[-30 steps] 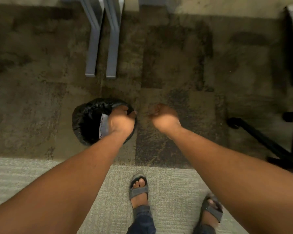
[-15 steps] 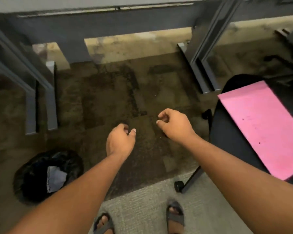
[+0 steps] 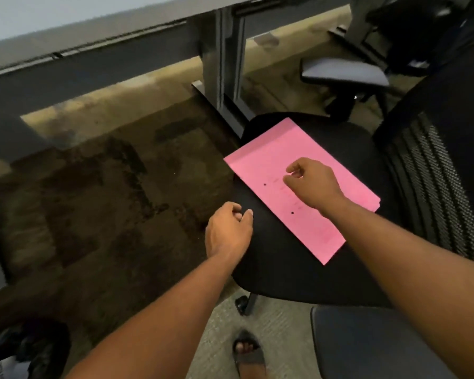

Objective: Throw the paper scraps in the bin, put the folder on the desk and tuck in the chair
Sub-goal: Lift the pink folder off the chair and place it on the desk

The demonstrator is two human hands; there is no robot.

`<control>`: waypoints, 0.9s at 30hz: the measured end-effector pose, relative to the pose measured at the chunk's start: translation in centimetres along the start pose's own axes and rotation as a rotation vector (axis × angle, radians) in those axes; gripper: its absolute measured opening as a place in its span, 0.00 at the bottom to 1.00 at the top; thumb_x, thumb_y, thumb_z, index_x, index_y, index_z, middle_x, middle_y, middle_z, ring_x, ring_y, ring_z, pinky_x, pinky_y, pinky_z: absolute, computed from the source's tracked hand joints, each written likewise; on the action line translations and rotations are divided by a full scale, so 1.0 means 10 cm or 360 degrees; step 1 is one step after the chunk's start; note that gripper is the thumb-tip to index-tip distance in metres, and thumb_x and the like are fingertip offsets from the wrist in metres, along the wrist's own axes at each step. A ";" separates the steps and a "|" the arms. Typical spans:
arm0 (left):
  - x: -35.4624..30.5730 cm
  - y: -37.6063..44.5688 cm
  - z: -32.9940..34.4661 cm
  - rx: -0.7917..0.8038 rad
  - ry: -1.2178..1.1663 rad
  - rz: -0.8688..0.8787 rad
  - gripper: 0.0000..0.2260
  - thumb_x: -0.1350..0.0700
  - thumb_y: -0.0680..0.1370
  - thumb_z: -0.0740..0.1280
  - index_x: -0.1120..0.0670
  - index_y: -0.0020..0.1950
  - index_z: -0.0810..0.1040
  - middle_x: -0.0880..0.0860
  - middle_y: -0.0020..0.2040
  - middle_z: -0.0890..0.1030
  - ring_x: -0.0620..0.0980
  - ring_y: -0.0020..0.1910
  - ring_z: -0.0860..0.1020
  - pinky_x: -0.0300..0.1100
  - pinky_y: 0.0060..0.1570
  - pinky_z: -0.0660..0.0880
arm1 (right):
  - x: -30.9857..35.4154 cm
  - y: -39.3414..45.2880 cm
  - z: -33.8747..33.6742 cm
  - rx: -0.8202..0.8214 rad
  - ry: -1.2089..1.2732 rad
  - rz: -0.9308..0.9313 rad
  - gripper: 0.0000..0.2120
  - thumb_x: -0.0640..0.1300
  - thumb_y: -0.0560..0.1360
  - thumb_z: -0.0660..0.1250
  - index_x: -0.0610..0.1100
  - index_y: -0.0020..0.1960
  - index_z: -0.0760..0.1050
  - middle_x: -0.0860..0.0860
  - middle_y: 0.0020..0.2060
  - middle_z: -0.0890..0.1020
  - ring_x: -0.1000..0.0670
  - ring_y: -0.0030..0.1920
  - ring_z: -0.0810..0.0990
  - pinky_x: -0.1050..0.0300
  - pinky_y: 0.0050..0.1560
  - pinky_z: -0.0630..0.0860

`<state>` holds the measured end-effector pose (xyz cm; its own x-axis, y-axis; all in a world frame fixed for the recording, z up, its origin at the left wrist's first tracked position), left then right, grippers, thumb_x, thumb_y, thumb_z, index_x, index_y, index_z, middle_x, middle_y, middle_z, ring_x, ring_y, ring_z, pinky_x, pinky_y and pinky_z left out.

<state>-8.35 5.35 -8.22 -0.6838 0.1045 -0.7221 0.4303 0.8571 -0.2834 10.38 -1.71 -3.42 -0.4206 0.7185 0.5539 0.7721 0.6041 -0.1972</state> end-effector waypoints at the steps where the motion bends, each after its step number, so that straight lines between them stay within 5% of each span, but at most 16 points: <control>1: -0.10 0.00 0.12 0.0016 0.0001 0.0002 0.12 0.46 0.77 0.67 0.50 0.57 0.78 0.47 0.48 0.81 0.46 0.45 0.77 0.44 0.47 0.77 | -0.14 0.05 -0.08 -0.0015 -0.0016 0.0037 0.11 0.46 0.75 0.68 0.48 0.57 0.78 0.50 0.51 0.80 0.48 0.49 0.79 0.51 0.48 0.78; 6: -0.37 0.08 0.51 0.0078 0.0150 -0.0068 0.09 0.45 0.77 0.67 0.50 0.51 0.77 0.46 0.41 0.77 0.42 0.36 0.74 0.41 0.37 0.71 | -0.75 0.30 -0.26 -0.0060 -0.0100 0.0159 0.12 0.47 0.74 0.68 0.48 0.57 0.77 0.49 0.52 0.81 0.48 0.49 0.79 0.51 0.49 0.78; 13: -0.39 0.06 0.78 0.0237 0.0263 -0.0277 0.18 0.42 0.77 0.66 0.53 0.34 0.80 0.51 0.32 0.82 0.51 0.32 0.81 0.47 0.39 0.81 | -1.42 0.61 -0.34 -0.0210 -0.0359 0.0364 0.17 0.46 0.74 0.66 0.44 0.62 0.74 0.44 0.57 0.78 0.44 0.49 0.78 0.52 0.42 0.73; 17: -0.40 0.06 0.90 0.0293 -0.0048 -0.0362 0.16 0.44 0.76 0.69 0.54 0.35 0.81 0.51 0.33 0.84 0.52 0.33 0.83 0.51 0.41 0.82 | -1.65 0.69 -0.22 -0.0151 -0.0478 0.0537 0.20 0.50 0.78 0.58 0.42 0.67 0.67 0.41 0.61 0.74 0.39 0.59 0.74 0.39 0.57 0.72; 21: -0.33 0.07 0.98 0.0283 -0.0347 -0.0448 0.12 0.48 0.76 0.69 0.56 0.41 0.79 0.51 0.38 0.84 0.53 0.38 0.83 0.54 0.42 0.82 | -1.71 0.74 -0.15 -0.0110 -0.0574 0.0665 0.19 0.49 0.79 0.58 0.44 0.68 0.68 0.40 0.64 0.70 0.38 0.64 0.69 0.38 0.61 0.66; 27: -0.23 0.07 0.90 0.0270 -0.0644 -0.0483 0.04 0.52 0.79 0.67 0.51 0.46 0.76 0.49 0.44 0.84 0.48 0.44 0.83 0.51 0.46 0.82 | -1.86 0.66 -0.20 -0.0069 -0.0004 0.0631 0.12 0.45 0.78 0.59 0.43 0.57 0.75 0.43 0.51 0.79 0.42 0.47 0.77 0.49 0.45 0.75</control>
<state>-1.15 1.18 -12.40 -0.5246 -0.3671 -0.7681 0.3609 0.7213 -0.5912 24.30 -11.77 -13.39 -0.0872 0.8938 0.4399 0.8943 0.2648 -0.3607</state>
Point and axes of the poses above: each hand's wrist, its own y-axis towards the middle knuckle, its own z-axis out of the palm, x = y × z, the point moved 3 cm from there along y, towards the middle knuckle
